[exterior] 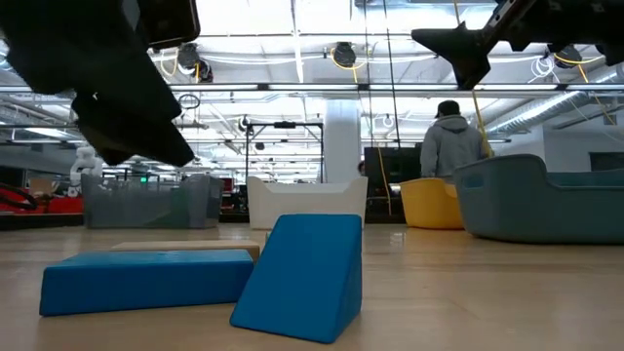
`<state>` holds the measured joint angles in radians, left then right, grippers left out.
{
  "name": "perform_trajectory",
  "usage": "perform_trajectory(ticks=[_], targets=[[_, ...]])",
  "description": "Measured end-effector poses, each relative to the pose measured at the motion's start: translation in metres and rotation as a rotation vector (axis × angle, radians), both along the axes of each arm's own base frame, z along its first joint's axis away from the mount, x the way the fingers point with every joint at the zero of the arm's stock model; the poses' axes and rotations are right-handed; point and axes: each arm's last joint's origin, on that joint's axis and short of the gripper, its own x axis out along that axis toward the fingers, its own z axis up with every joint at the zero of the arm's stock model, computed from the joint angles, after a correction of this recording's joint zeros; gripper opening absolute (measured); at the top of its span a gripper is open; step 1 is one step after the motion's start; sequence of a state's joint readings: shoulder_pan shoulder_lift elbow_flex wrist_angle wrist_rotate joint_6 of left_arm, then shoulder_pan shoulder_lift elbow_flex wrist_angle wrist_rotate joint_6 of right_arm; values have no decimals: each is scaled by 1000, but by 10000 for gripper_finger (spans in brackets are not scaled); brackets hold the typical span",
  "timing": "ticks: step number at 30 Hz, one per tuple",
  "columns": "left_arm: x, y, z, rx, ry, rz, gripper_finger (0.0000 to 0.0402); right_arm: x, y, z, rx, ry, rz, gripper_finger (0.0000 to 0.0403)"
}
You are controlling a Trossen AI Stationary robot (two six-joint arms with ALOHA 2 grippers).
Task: Sort & place blocks by color
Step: Put the brown block into the yellow bin
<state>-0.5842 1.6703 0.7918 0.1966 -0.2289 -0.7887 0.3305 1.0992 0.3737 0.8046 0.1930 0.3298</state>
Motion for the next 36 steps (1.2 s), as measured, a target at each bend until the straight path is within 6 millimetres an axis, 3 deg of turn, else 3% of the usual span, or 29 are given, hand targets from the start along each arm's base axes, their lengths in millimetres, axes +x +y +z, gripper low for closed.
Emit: perform_trajectory(ticks=[6, 11, 22, 36], targets=[[6, -7, -14, -41, -4, -37, 178, 0, 1, 0, 1, -4, -16, 318], [7, -2, -16, 49, -8, -85, 182, 0, 1, 0, -26, -6, -16, 318], [15, -2, -40, 91, 14, -99, 237, 0, 1, -1, -31, 6, -15, 318], [13, -4, -44, 223, -8, -156, 246, 0, 1, -5, -43, 40, -14, 318]])
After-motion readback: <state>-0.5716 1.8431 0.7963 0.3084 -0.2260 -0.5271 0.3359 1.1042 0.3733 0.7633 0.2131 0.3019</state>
